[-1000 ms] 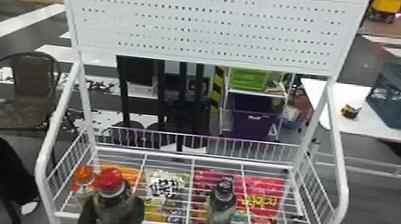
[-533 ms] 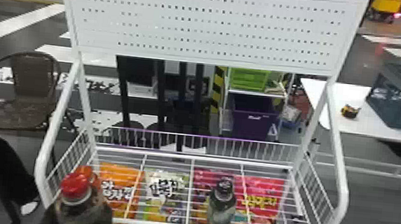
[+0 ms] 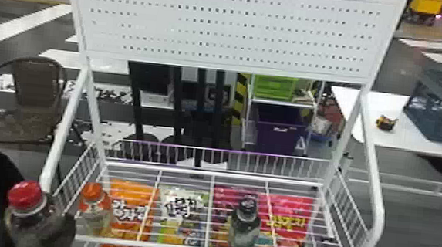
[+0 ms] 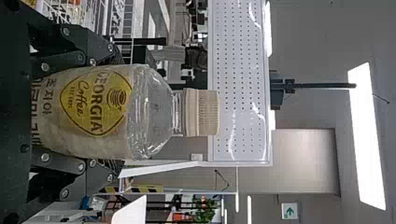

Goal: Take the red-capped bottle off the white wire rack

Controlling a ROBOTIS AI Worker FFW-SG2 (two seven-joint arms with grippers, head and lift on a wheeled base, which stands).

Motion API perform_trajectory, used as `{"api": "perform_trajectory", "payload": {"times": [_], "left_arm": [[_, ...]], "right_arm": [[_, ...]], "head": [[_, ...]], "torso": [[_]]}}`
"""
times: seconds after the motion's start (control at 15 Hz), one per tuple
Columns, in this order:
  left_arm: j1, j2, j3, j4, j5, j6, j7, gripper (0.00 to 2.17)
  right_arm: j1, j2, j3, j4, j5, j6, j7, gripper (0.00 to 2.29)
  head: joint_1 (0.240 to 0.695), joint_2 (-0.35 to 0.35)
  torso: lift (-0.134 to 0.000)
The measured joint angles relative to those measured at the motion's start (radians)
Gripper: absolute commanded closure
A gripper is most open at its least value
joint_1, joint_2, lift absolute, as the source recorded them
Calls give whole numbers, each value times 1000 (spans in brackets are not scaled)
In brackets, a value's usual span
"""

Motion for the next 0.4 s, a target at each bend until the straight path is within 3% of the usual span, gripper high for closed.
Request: {"api": "perform_trajectory", "payload": {"times": [0.4], "left_arm": [[3, -8, 4, -7, 2, -5, -7, 2145]], "right_arm": [[4, -1, 0, 3, -2, -17, 0, 1426]], "head": [[499, 0]], "torso": [[0]]}}
